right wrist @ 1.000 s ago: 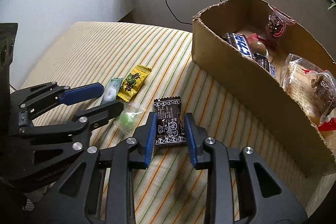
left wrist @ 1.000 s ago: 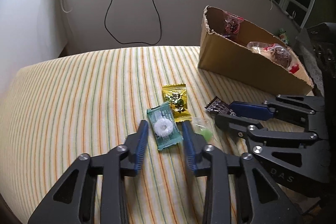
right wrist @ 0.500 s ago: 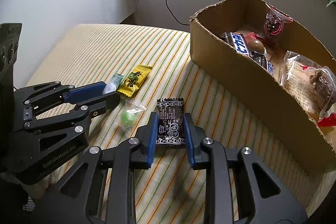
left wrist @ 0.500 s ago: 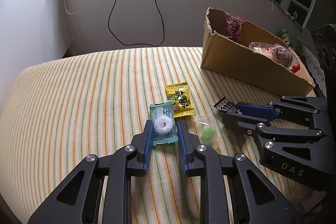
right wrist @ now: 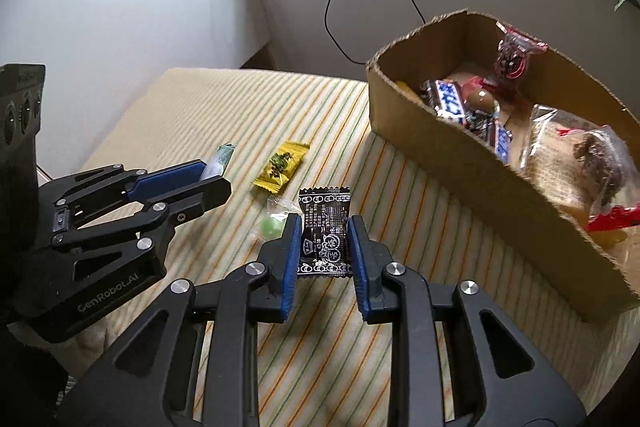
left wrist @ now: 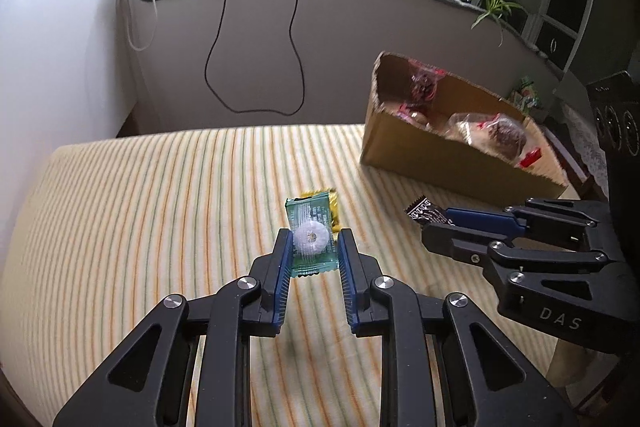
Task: Organize snacks
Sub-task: 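Carry both candies over the box with both grippers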
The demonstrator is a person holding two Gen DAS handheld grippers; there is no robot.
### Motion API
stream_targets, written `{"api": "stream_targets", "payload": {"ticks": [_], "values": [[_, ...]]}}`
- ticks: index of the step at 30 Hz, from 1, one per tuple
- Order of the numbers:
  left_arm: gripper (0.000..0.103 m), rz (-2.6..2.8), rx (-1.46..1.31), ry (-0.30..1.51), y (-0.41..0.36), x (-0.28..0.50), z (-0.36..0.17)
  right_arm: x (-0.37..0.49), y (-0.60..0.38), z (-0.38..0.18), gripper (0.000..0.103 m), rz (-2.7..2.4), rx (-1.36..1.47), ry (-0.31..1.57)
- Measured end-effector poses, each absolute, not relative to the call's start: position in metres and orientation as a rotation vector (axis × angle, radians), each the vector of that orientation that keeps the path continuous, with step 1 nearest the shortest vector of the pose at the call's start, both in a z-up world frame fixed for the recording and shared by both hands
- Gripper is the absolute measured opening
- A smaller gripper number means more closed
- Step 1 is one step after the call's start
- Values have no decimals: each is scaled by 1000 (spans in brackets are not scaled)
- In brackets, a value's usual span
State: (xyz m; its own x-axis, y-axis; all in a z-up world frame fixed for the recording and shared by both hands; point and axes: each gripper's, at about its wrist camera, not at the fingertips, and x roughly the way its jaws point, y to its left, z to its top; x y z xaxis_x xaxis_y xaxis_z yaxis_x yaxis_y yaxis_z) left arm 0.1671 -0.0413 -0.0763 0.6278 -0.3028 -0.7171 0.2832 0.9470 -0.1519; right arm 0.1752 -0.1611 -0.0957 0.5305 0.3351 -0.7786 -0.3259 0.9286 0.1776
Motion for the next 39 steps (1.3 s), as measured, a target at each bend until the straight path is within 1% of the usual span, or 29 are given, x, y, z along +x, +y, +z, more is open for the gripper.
{"api": "stream_targets", "payload": {"ticks": [9, 20, 39], "values": [[21, -367, -23, 783, -61, 173, -56, 166, -193, -62, 24, 368, 30, 862], [21, -418, 13, 752, -102, 197, -39, 183, -238, -42, 24, 296, 58, 809], [21, -472, 72, 745, -153, 236, -33, 224, -282, -47, 25, 241, 80, 800]]}}
